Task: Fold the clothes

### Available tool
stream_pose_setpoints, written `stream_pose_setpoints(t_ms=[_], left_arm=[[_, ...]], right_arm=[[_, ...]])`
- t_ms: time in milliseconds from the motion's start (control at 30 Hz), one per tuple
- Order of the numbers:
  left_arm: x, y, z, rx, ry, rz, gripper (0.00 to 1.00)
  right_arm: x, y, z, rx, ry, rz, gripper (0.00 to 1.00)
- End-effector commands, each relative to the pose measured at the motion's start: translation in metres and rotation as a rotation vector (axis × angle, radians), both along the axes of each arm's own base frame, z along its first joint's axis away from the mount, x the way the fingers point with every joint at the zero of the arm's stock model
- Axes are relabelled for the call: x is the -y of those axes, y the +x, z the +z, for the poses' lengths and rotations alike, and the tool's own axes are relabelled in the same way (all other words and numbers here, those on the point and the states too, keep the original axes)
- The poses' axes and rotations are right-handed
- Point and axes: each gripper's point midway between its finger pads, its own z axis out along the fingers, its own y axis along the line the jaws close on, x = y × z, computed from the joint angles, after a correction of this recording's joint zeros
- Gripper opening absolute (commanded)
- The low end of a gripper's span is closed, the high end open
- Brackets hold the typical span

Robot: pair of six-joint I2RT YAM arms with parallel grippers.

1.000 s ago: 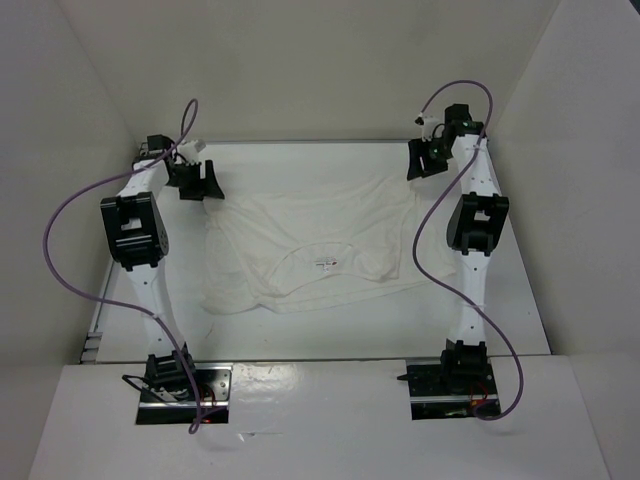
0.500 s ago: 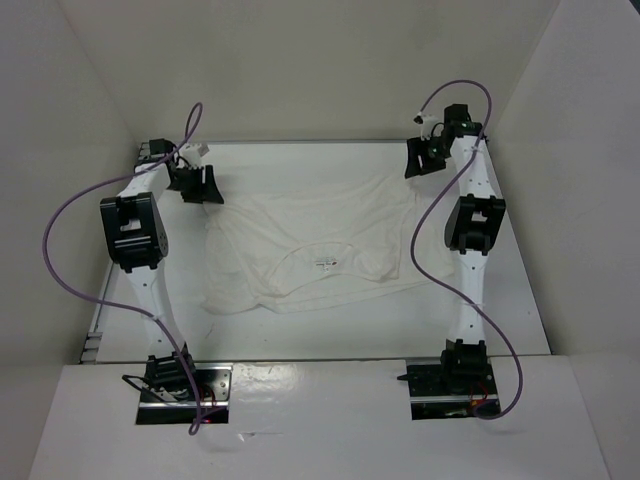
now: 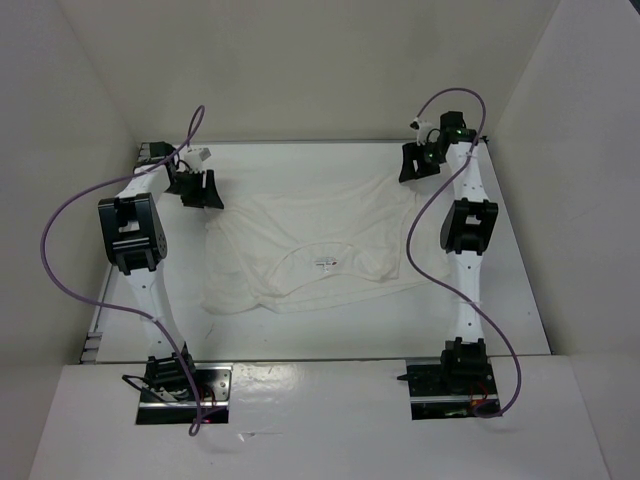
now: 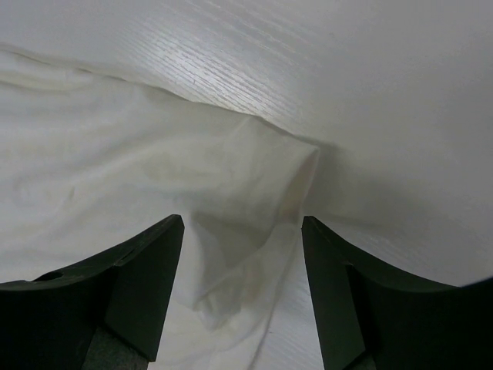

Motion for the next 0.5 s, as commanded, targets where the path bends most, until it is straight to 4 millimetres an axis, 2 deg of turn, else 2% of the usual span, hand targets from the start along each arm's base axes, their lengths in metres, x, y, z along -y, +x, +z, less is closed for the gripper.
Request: stream_pose_setpoints(t_ms=[0, 233, 367, 400, 467], left_arm=[[0.005, -0.02, -0.004, -0.059, 0.002, -0.029, 0.65], [0.004, -0.02, -0.006, -0.062, 0.004, -0.036, 0.65], [0.004, -0.017, -0.009, -0.065, 0.006, -0.043, 0.65], [0.004, -0.017, -0.009, -0.065, 0.006, -0.043, 0.65], [0.004, -0.018, -0.013, -0.073, 0.004, -0.043, 0.61]], right_arm=[[-0.001, 0.009, 0.0, 0.035, 0.014, 0.01, 0.71], [-0.002, 0.008, -0.016, 0.016, 0.024, 0.014, 0.71], [-0.004, 0.01, -0.015, 0.026, 0.031, 0.018, 0.7], [-0.009, 0.01, -0.015, 0.026, 0.031, 0.027, 0.7], [-0.009, 0.011, -0.018, 0.024, 0.031, 0.027, 0.68]])
